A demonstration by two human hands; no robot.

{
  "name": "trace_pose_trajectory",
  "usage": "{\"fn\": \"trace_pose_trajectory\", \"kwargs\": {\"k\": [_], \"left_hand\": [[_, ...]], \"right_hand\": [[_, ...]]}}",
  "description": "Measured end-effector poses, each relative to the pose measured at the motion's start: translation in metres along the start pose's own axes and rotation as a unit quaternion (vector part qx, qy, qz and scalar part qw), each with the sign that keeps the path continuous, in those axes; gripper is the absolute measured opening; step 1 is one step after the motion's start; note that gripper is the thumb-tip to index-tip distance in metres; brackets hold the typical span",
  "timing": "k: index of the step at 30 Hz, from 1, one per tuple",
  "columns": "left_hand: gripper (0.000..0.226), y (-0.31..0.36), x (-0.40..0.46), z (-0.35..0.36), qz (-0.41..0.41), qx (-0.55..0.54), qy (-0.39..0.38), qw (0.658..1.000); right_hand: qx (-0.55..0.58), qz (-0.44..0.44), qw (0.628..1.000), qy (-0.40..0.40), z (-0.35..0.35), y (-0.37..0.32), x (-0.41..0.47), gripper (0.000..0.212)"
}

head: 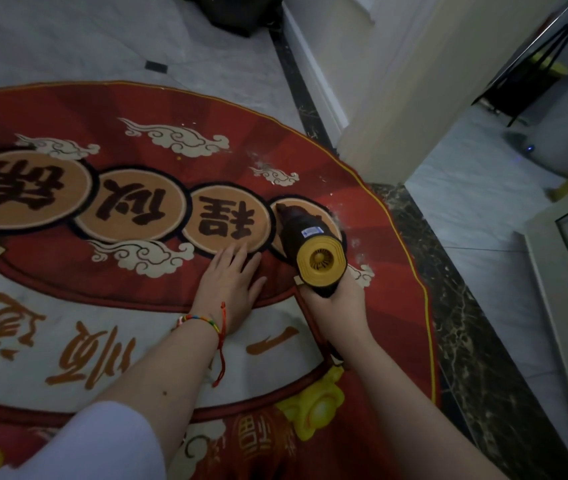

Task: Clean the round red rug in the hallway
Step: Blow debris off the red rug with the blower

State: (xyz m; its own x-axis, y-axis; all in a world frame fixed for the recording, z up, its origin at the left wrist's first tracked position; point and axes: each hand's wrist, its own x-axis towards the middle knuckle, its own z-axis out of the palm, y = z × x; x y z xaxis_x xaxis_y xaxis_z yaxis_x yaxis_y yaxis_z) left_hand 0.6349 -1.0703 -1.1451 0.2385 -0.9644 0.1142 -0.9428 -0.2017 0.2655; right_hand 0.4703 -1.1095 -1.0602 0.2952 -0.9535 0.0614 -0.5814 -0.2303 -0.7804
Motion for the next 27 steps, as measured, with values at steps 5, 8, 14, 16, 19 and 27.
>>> {"fn": "trace_pose_trajectory", "kwargs": {"k": [5,8,14,16,19,27], "left_hand": [[0.066,0.001,0.000,-0.003,-0.001,0.009,-0.004,1.000],[0.067,0.003,0.000,-0.004,-0.003,0.012,-0.009,1.000],[0.064,0.000,0.004,-0.002,0.004,0.023,-0.018,1.000],[0.061,-0.003,0.008,-0.003,0.012,0.028,-0.034,0.999],[0.065,-0.009,0.013,-0.007,0.031,0.025,-0.019,0.999],[0.081,-0.015,0.012,-0.001,0.002,-0.024,-0.008,1.000]], "right_hand": [[0.030,0.020,0.999,-0.013,-0.010,0.008,-0.023,0.035],[0.053,0.017,0.998,-0.020,-0.012,0.013,-0.036,0.041],[0.042,0.018,0.999,-0.018,0.006,-0.007,0.013,0.023],[0.056,0.015,0.998,-0.014,0.011,-0.013,0.029,0.031],[0.063,0.019,0.998,-0.003,0.013,-0.011,0.034,0.035],[0.080,-0.013,0.997,-0.010,0.022,-0.026,0.050,0.034]]}}
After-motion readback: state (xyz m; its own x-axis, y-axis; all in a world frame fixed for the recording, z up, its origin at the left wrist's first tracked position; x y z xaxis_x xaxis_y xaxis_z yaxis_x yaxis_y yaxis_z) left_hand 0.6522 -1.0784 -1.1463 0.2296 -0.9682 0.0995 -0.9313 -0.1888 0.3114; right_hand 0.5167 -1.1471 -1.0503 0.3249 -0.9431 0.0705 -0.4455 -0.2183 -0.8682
